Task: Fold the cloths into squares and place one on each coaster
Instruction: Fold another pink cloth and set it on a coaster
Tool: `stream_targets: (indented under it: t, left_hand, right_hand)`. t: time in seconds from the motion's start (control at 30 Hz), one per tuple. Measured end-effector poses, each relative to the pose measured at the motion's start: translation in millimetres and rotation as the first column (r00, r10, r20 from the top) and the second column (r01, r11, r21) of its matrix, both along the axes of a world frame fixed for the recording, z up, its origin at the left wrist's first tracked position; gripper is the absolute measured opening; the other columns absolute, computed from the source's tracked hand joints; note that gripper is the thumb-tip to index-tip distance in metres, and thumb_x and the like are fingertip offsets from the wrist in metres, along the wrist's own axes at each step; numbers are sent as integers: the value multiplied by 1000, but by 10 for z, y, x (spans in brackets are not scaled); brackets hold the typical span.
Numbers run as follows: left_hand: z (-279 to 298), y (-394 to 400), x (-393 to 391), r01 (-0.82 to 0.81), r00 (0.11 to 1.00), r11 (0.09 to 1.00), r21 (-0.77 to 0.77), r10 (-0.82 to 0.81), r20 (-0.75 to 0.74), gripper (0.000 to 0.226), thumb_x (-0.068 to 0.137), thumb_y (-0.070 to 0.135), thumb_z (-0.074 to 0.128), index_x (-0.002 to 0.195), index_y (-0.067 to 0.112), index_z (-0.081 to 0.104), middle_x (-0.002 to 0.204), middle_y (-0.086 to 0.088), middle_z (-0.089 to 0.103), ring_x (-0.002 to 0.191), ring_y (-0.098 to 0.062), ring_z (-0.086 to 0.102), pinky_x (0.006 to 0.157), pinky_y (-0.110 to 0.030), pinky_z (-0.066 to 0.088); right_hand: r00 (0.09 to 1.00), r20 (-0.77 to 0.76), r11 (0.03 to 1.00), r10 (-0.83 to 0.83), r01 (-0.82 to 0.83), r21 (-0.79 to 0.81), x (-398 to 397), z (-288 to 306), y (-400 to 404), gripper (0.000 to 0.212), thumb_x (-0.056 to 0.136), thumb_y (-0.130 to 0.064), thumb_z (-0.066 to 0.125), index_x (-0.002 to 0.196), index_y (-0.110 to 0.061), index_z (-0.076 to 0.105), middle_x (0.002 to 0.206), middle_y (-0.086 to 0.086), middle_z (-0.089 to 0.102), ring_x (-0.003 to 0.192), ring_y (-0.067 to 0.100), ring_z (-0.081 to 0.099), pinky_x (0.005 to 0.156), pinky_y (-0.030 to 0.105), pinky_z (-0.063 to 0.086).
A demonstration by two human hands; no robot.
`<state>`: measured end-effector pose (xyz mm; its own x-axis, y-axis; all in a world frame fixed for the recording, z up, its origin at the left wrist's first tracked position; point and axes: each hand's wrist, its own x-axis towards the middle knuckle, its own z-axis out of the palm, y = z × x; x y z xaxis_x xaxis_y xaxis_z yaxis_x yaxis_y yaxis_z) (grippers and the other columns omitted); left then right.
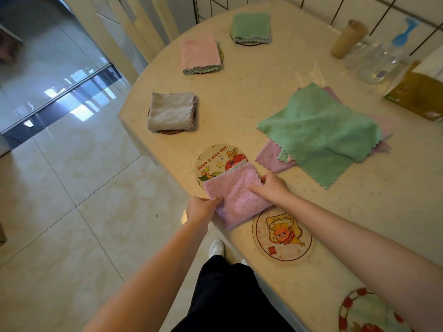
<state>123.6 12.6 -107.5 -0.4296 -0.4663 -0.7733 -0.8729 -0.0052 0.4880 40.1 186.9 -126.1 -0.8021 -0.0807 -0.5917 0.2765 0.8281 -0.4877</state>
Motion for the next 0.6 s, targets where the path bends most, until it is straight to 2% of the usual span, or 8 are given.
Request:
stream_targets:
  t: [0.1, 0.17, 0.27, 0.33, 0.43, 0.6]
  left_hand:
    - [61, 42, -48, -66, 998, 991, 118, 66, 1, 26, 78, 27, 77, 80, 14, 55, 85, -2, 56, 86, -19, 55, 73, -32, 47]
    - [87, 55, -60, -53, 998, 984, 171, 60, -33, 19, 80, 23, 75, 85, 13, 60, 86, -4, 59, 82, -19, 56, 70, -31, 49]
    - [126, -37, -100, -101, 979, 941, 324, 153, -137, 20, 81, 14, 72, 98, 10, 62, 100, -9, 67, 92, -24, 64, 83, -37, 56]
    - [175, -174, -173, -100, 956, 910, 402, 199, -214, 17, 83, 7, 70, 95, 8, 58, 103, -12, 66, 93, -27, 65, 85, -41, 56]
    - [218, -401, -335, -65, 947, 919, 389, 180, -267, 16, 86, 6, 67, 88, 8, 52, 97, -14, 63, 84, -26, 63, 78, -39, 55]
    - [117, -714, -589, -9, 979, 940, 342, 78, -190, 16, 87, 16, 68, 95, 6, 58, 100, -14, 66, 93, -29, 66, 82, -42, 57]
  right_hand:
    - [993, 102, 970, -63, 85, -228, 9, 73, 16, 72, 78, -34, 68, 142, -17, 38, 138, 7, 51, 120, 26, 51, 95, 39, 47]
    - [994, 87, 941, -72, 97, -324, 32, 127, 27, 73, 81, -26, 67, 146, -23, 33, 143, 6, 47, 127, 24, 47, 103, 41, 42]
    - [996, 58, 957, -69, 83, -277, -8, 224, 16, 66, 87, -35, 62, 144, -11, 36, 143, 8, 45, 129, 25, 44, 101, 37, 39]
    - [998, 24, 960, -63, 67, -272, -75, 318, -58, 64, 90, -37, 58, 143, -7, 36, 144, 10, 44, 129, 26, 43, 100, 37, 38]
    - [996, -2, 966, -85, 82, -247, -224, 361, -237, 58, 93, -36, 54, 140, -5, 38, 141, 11, 46, 127, 26, 46, 96, 33, 38]
    - [994, 29, 981, -107, 110, -157, -417, 297, -526, 49, 93, -34, 54, 133, -7, 47, 132, 11, 55, 119, 28, 52, 96, 38, 44]
